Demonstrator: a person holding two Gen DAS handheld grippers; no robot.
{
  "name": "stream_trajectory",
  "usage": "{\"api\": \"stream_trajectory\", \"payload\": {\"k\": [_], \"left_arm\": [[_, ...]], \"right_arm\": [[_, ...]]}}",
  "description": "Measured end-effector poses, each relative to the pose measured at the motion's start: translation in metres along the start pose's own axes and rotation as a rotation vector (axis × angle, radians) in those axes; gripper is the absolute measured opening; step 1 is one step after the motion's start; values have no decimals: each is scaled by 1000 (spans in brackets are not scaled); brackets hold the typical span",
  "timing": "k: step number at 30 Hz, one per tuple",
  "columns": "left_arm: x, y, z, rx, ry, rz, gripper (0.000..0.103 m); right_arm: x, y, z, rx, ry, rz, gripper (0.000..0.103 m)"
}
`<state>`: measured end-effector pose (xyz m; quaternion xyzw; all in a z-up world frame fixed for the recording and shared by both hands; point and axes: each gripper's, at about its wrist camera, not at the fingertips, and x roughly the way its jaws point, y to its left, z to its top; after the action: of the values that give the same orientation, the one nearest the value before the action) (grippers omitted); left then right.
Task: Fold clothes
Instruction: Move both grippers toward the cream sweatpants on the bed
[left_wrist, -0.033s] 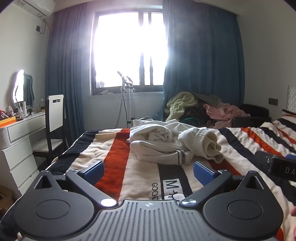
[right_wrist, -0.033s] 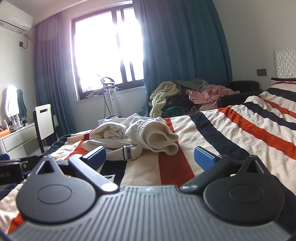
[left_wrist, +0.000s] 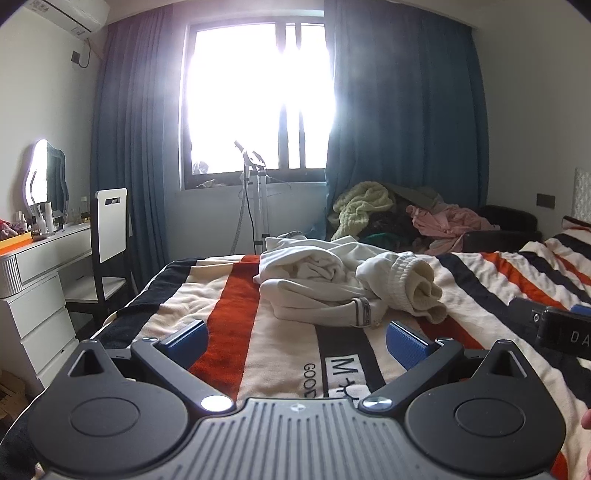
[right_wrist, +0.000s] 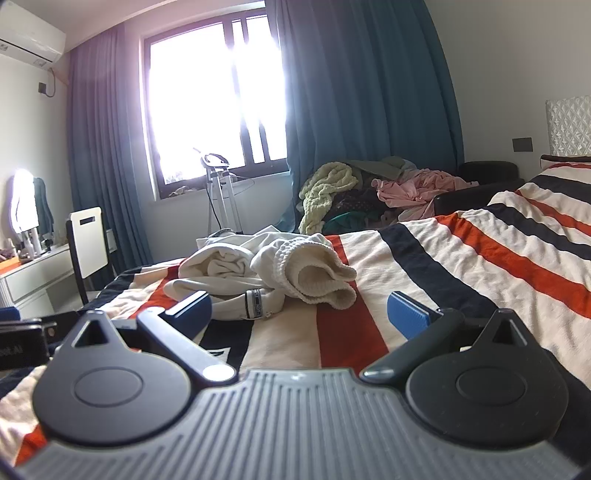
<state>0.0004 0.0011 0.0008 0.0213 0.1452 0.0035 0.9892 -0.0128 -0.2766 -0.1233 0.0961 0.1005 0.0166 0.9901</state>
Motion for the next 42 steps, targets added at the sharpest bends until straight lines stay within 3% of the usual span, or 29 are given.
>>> {"api": "stream_trajectory", "payload": {"k": [16,31,39,42], "left_arm": [[11,6,-1,-72,31,-24,103],[18,7,-4,-81,46,16,103],[22,6,-5,-79,55,27,103],[23,3,-4,-63,45,29,103]], "right_arm": [[-1,3,1,-16,-8,-3,103],[-4,2,5,5,-9,2,103],[-13,-9,29,117,-120,-116,103],[-6,-16,46,156,-120,-66,103]]}}
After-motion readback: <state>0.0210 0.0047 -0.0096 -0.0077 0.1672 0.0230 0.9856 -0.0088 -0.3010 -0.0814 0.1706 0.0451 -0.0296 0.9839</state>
